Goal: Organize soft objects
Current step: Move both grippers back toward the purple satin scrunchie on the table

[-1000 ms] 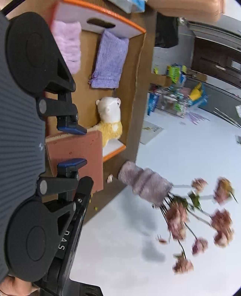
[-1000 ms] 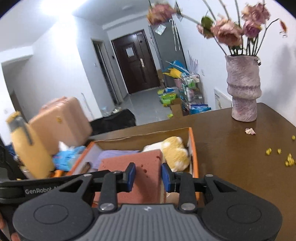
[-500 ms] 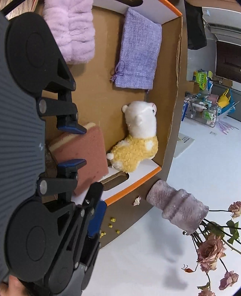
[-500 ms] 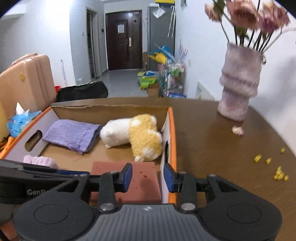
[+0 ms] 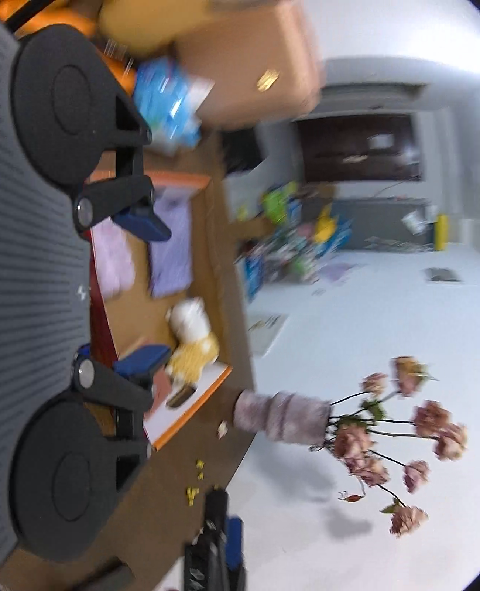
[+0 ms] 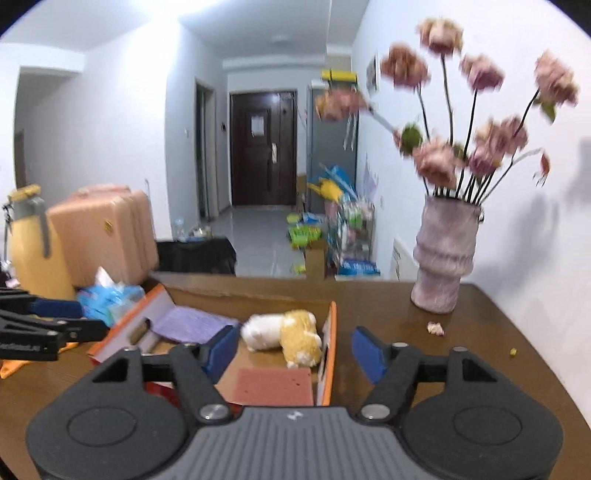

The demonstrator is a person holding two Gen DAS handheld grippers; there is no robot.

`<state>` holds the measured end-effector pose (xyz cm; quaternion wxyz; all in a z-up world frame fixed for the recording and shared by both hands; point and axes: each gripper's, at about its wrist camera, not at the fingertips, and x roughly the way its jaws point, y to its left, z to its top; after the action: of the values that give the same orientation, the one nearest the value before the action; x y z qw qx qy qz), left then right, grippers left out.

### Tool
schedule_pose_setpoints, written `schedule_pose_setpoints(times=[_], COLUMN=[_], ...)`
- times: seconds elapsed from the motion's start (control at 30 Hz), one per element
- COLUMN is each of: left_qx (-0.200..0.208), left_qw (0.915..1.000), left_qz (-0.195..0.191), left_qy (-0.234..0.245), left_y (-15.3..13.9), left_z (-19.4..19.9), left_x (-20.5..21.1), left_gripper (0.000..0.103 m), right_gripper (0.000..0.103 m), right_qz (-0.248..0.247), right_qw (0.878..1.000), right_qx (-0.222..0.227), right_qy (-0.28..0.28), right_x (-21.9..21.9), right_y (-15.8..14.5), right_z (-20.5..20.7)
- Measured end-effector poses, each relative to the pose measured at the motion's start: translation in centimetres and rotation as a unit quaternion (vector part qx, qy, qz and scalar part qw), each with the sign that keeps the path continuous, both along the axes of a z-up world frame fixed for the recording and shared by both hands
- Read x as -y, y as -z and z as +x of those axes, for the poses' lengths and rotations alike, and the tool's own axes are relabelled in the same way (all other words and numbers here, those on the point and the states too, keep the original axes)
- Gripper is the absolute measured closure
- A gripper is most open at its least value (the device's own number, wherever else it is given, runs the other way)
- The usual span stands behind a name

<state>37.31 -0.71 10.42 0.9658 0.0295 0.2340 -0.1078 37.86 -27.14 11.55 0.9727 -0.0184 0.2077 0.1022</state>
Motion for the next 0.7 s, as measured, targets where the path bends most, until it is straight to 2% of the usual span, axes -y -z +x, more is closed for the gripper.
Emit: schedule_pose_setpoints(times=[0.07,0.27,0.47,0.7], left_qx=[0.029,0.075,0.095,0.088], left_qw=[0.9994,0.9961,0.9941,0.9951], left_qz=[0.015,0.012,0.002,-0.025], left_qy=[-0.014,-0.044,-0.051,-0.037], left_y=[-1.0,-1.5,0.4,3.6], left_z=[-3.1,-10.8,-18.7,-26.3], left_x=[-0.9,-2.7,-3.4,-3.1], left_gripper=[0.023,0.013,0.007,0.004], right_gripper=[0.03,0.028,0.025,0.023], right_qz=[0.002,0.011,0.026,0.044], right_qw=[1.0,0.998,0.997,0.996], right_qx=[0.02,0.061,0.065,0.046], right_qy=[-0.006,-0.022,-0.041,-0.059], right_x=[-0.1,-1.1,-1.7,-2.1], right_y=[-0.7,-1.3,1.1,4.9], right_z=[-2.2,-8.7,-15.4,-23.0])
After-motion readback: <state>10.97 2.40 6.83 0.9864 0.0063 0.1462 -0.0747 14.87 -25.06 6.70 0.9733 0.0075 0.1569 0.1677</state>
